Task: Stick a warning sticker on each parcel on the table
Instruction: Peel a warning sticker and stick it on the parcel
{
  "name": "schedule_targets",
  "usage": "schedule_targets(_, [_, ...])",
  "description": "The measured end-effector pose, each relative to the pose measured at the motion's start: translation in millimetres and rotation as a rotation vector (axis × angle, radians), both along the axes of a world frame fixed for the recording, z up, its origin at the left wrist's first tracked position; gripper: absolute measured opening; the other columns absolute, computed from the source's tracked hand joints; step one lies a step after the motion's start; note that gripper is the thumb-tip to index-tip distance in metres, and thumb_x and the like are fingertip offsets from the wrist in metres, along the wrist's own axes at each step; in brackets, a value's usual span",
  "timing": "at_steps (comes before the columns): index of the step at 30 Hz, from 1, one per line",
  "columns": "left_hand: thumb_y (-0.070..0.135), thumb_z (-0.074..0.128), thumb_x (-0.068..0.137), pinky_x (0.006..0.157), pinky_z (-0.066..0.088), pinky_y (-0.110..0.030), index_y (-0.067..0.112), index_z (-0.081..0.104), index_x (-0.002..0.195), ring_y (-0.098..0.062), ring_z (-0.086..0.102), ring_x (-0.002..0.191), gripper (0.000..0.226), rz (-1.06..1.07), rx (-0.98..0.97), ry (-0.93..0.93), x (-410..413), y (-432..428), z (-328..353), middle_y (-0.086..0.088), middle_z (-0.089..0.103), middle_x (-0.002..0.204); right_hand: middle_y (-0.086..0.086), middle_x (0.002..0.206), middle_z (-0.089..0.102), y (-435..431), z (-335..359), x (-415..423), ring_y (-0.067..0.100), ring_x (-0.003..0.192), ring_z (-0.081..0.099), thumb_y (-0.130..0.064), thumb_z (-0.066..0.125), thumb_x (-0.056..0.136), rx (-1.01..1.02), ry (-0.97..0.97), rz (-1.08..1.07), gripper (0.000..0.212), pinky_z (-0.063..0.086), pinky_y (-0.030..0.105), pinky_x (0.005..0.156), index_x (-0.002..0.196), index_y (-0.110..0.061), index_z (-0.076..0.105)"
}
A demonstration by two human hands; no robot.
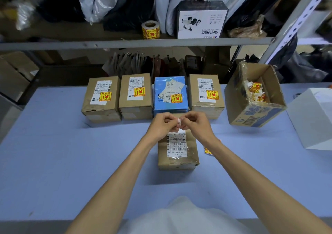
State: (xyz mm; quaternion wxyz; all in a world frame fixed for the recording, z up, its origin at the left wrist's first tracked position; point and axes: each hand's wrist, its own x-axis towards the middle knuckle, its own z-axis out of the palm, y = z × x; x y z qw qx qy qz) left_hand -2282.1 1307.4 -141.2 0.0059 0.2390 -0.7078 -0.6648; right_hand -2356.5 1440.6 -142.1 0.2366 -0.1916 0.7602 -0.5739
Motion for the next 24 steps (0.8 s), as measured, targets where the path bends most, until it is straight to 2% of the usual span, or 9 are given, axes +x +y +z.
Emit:
schedule_targets(5, [0.014, 0.057, 0.092, 0.075, 0.054, -0.029, 0.009, 0.061, 0.085, -0.015, 0.063, 0.07, 0.009, 0.002, 0.021, -0.015, -2.9, 2.7, 1.4, -0.005, 0.065, 0.076, 0.016, 0.076, 0.071, 0.0, 3.2, 2.4, 0.025, 0.069, 0.071, -0.008, 0.06, 0.09, -0.006, -0.018, -0.008, 0.01, 0.06, 0.035, 0.068, 0.087, -0.003, 0.068])
schedule_targets(8, [0.029, 0.062, 0.092, 0.067, 0.053, -0.023, 0.007, 0.061, 0.088, -0.011, 0.062, 0.066, 0.022, -0.014, -0.021, 0.001, -3.4, 3.5, 2.4, -0.002, 0.066, 0.074, 0.013, 0.076, 0.072, 0.2, 5.8, 3.2, 0.023, 0.07, 0.072, -0.009, 0.06, 0.09, 0.002, -0.012, 0.002, 0.01, 0.06, 0.034, 0.067, 0.086, -0.004, 0.068])
schedule_targets(11, [0.026, 0.064, 0.089, 0.06, 0.051, -0.021, 0.008, 0.058, 0.082, -0.012, 0.06, 0.061, 0.02, -0.019, -0.019, 0.026, -4.0, 2.6, 1.2, -0.004, 0.064, 0.071, 0.013, 0.074, 0.071, 0.0, 7.3, 2.6, 0.019, 0.065, 0.069, -0.007, 0.06, 0.089, 0.025, -0.012, 0.011, 0.011, 0.057, 0.031, 0.065, 0.087, -0.001, 0.069])
schedule_targets(13, [0.019, 0.064, 0.09, 0.059, 0.051, -0.019, 0.008, 0.057, 0.08, -0.012, 0.059, 0.059, 0.016, 0.003, 0.033, 0.042, -4.0, 0.8, -0.3, -0.006, 0.062, 0.07, 0.013, 0.073, 0.07, 0.0, 8.1, 2.5, 0.018, 0.063, 0.067, -0.006, 0.059, 0.09, 0.018, -0.037, 0.008, 0.011, 0.056, 0.031, 0.064, 0.087, -0.001, 0.068])
schedule_targets(19, [0.015, 0.053, 0.097, 0.063, 0.051, -0.016, 0.003, 0.059, 0.096, -0.01, 0.063, 0.067, 0.013, 0.04, 0.217, 0.001, -2.4, -1.1, -6.2, -0.007, 0.065, 0.075, 0.017, 0.076, 0.069, 1.5, 6.7, -0.1, 0.018, 0.065, 0.067, -0.004, 0.055, 0.093, -0.017, -0.097, -0.044, 0.014, 0.056, 0.031, 0.067, 0.09, 0.003, 0.066])
schedule_targets(22, [0.014, 0.048, 0.098, 0.062, 0.049, -0.018, 0.008, 0.059, 0.089, -0.013, 0.059, 0.065, 0.015, 0.073, 0.261, -0.032, -5.6, 1.4, -5.4, -0.007, 0.062, 0.075, 0.015, 0.073, 0.068, 1.6, 5.6, 0.5, 0.021, 0.066, 0.068, -0.003, 0.053, 0.093, -0.028, -0.126, -0.031, 0.014, 0.056, 0.03, 0.066, 0.086, 0.001, 0.065])
schedule_targets(24, [0.022, 0.047, 0.099, 0.059, 0.046, -0.018, 0.01, 0.057, 0.087, -0.011, 0.055, 0.061, 0.02, 0.094, 0.281, -0.037, -7.2, 4.0, -3.6, -0.004, 0.057, 0.071, 0.014, 0.072, 0.068, 0.3, 5.4, 1.2, 0.022, 0.066, 0.068, -0.003, 0.052, 0.093, -0.034, -0.143, -0.015, 0.014, 0.056, 0.029, 0.065, 0.085, -0.001, 0.064])
